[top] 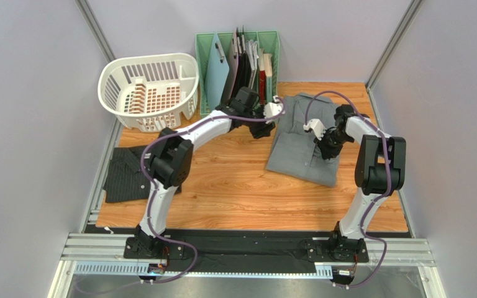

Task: Fold and stack the long sleeve shirts
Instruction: Fold the shirt

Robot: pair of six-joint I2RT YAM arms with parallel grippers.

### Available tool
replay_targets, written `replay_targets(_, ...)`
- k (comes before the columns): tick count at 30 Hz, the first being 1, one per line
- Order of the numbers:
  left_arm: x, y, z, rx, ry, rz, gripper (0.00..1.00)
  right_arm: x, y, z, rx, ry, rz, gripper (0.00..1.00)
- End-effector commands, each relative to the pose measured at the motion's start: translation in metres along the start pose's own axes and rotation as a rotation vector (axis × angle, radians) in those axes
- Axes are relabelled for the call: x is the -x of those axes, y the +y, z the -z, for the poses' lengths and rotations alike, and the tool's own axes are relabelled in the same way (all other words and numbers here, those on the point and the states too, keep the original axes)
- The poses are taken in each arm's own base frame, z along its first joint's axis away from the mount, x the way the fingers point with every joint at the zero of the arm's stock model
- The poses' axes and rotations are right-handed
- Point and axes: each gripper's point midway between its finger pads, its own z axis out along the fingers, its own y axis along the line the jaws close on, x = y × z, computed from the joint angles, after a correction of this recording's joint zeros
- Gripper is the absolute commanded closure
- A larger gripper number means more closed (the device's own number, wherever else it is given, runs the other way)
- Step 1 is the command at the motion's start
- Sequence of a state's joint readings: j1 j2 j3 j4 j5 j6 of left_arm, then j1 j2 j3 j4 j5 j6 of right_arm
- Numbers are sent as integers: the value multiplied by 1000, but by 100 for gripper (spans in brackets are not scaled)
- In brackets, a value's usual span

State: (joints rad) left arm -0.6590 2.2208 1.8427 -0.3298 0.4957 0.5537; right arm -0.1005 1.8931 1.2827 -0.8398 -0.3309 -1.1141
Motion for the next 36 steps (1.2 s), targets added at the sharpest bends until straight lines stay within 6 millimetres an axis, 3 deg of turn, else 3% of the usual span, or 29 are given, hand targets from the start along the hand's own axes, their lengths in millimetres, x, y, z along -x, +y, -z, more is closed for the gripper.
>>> replay_targets(1,41,-2,76,46,-68,79,40,-2,28,-14,73,57,14,96)
replay_targets(4,30,-24,97,16,-43,126,40,-5,52,-19,115,84,52,95)
replay_targets(9,8,-76,125,-102,-12,162,41,-2,107,-23,190,101,149,94)
replay_targets(12,-5,-100,135,-159,4,151,42,-1,121,-19,201,94,156,91)
replay_targets(15,-15,-113,140,-204,36,149,43,-1,126,-1,205,116,114,77)
replay_targets(18,-13,-123,146,-249,31,156,43,11,127,29,226,79,-13,59)
replay_targets(19,-10,-127,146,-265,18,166,43,15,137,39,277,57,-88,55)
replay_targets(20,-9,-130,148,-273,9,171,43,26,123,51,253,14,-128,52)
replay_targets(22,-8,-133,147,-286,9,220,42,38,121,60,280,-33,-244,49)
replay_targets(24,-7,-135,145,-287,7,269,42,47,106,61,283,-53,-337,48)
replay_targets(30,-5,-135,144,-267,-5,337,42,79,92,41,402,-85,-566,45)
replay_targets(31,-5,-134,144,-264,-7,337,42,83,91,39,420,-91,-587,37)
replay_targets(36,-8,-134,147,-241,3,336,42,91,96,31,497,-82,-649,30)
